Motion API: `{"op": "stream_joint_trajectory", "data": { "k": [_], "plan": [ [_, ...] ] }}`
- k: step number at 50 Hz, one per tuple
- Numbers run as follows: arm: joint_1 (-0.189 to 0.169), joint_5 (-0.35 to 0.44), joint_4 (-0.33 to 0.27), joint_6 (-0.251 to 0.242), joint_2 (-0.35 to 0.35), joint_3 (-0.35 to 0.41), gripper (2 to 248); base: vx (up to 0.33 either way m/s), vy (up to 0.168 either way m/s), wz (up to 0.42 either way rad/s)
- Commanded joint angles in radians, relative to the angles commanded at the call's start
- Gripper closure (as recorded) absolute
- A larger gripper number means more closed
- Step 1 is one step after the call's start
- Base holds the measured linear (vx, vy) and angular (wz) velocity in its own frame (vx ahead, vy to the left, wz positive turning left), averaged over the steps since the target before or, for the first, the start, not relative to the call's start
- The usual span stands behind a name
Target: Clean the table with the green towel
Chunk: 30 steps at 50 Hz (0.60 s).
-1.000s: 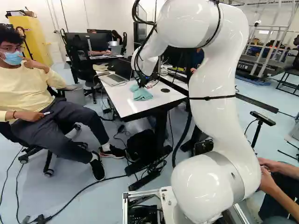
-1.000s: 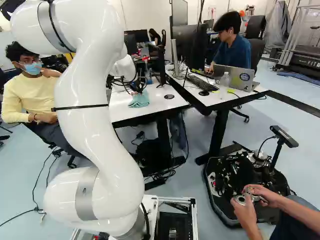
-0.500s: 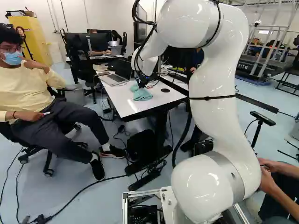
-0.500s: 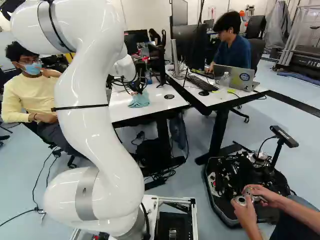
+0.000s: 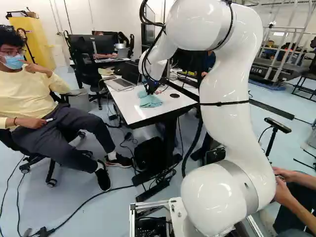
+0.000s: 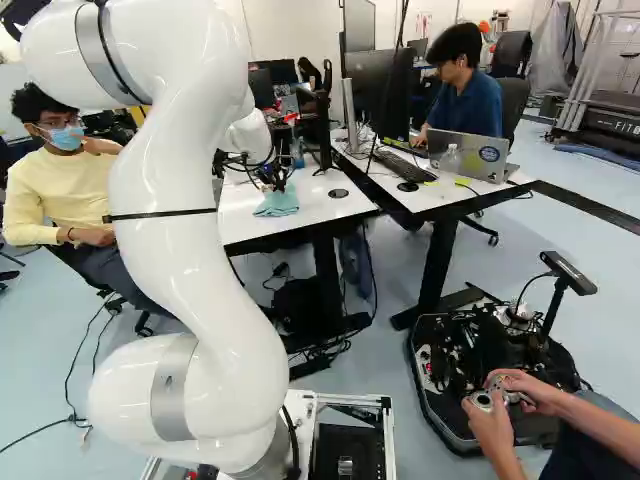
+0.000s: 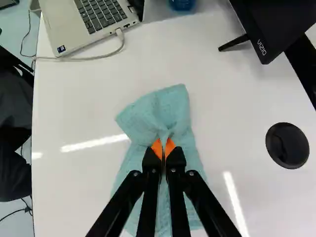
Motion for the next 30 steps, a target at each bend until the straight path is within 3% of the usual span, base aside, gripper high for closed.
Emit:
{"op": "stream_joint_trajectory", "data": {
  "k": [30],
  "plan": [
    [0.0, -0.066, 0.0, 0.0, 0.0, 0.0, 222, 0.0, 0.0, 0.0]
  ]
}}
